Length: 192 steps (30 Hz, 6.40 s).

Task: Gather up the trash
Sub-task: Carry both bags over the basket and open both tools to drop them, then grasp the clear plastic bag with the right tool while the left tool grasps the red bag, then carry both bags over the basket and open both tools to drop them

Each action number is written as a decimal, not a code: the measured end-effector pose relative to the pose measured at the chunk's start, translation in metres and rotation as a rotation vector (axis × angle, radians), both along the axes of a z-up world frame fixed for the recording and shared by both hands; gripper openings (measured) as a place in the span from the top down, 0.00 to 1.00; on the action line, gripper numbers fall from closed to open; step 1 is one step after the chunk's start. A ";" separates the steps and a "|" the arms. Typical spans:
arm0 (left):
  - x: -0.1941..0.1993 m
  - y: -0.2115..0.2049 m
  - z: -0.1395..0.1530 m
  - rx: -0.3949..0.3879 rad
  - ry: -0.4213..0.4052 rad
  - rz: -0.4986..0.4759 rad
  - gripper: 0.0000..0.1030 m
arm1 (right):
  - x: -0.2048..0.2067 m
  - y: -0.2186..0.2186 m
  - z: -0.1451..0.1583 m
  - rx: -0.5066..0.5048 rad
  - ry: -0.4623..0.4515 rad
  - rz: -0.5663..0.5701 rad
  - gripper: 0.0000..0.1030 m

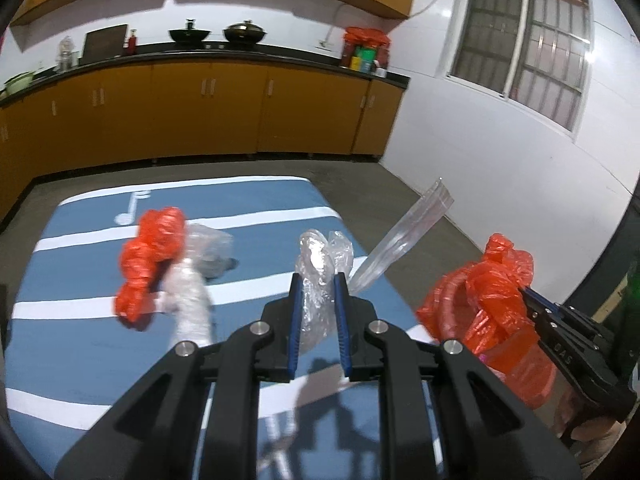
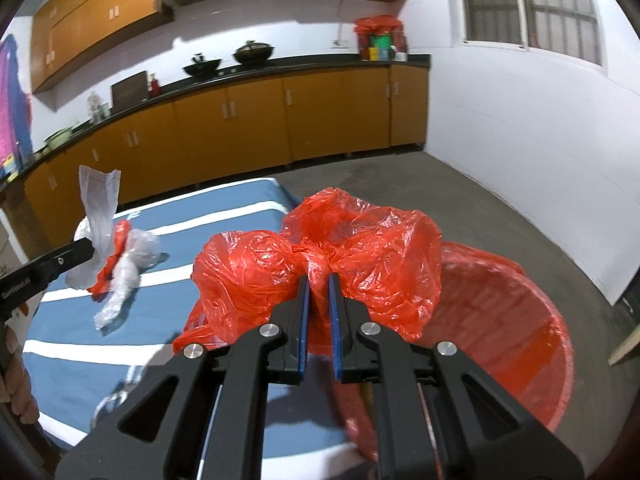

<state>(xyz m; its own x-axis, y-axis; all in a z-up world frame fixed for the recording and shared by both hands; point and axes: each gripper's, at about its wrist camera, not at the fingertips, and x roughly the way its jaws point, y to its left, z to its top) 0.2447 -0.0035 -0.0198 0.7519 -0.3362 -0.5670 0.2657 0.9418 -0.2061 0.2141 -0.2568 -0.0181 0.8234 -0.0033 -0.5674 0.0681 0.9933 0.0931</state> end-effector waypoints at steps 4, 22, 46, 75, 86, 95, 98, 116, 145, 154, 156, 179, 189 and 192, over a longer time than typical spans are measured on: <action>-0.002 -0.024 -0.003 -0.010 0.008 -0.053 0.84 | -0.008 -0.022 -0.003 -0.001 0.003 -0.048 0.91; 0.000 -0.136 -0.019 -0.054 0.065 -0.269 0.84 | -0.038 -0.093 -0.013 0.004 0.028 -0.213 0.91; 0.012 -0.214 -0.050 -0.033 0.156 -0.407 0.71 | -0.041 -0.118 -0.020 0.062 0.055 -0.278 0.85; 0.025 -0.046 -0.049 0.058 0.046 0.038 0.43 | -0.016 -0.062 -0.004 -0.059 -0.017 -0.246 0.11; 0.030 0.101 -0.054 0.092 0.053 0.357 0.39 | 0.038 0.049 0.012 -0.084 -0.055 0.021 0.10; 0.017 0.194 -0.057 0.119 0.039 0.526 0.30 | 0.078 0.163 0.001 -0.065 -0.039 0.274 0.11; 0.016 0.211 -0.059 0.128 0.040 0.554 0.27 | 0.087 0.185 -0.006 -0.041 -0.019 0.323 0.11; 0.025 0.239 -0.073 0.115 0.057 0.572 0.24 | 0.145 0.247 -0.057 0.016 0.195 0.356 0.17; 0.134 0.140 -0.094 0.157 0.168 0.339 0.27 | 0.111 0.133 -0.065 0.035 0.256 0.213 0.59; 0.146 0.142 -0.111 0.123 0.242 0.318 0.72 | 0.106 0.121 -0.058 0.041 0.245 0.211 0.59; 0.141 0.141 -0.109 0.133 0.225 0.319 0.74 | 0.104 0.117 -0.055 0.044 0.239 0.207 0.59; 0.057 0.092 -0.031 0.207 0.052 0.304 0.74 | 0.071 0.094 -0.009 0.056 0.134 0.160 0.61; 0.036 0.122 -0.032 0.209 0.058 0.359 0.74 | 0.111 0.124 -0.061 0.036 0.247 0.164 0.49; 0.038 0.132 -0.037 0.202 0.073 0.372 0.74 | 0.121 0.133 -0.073 0.022 0.281 0.178 0.54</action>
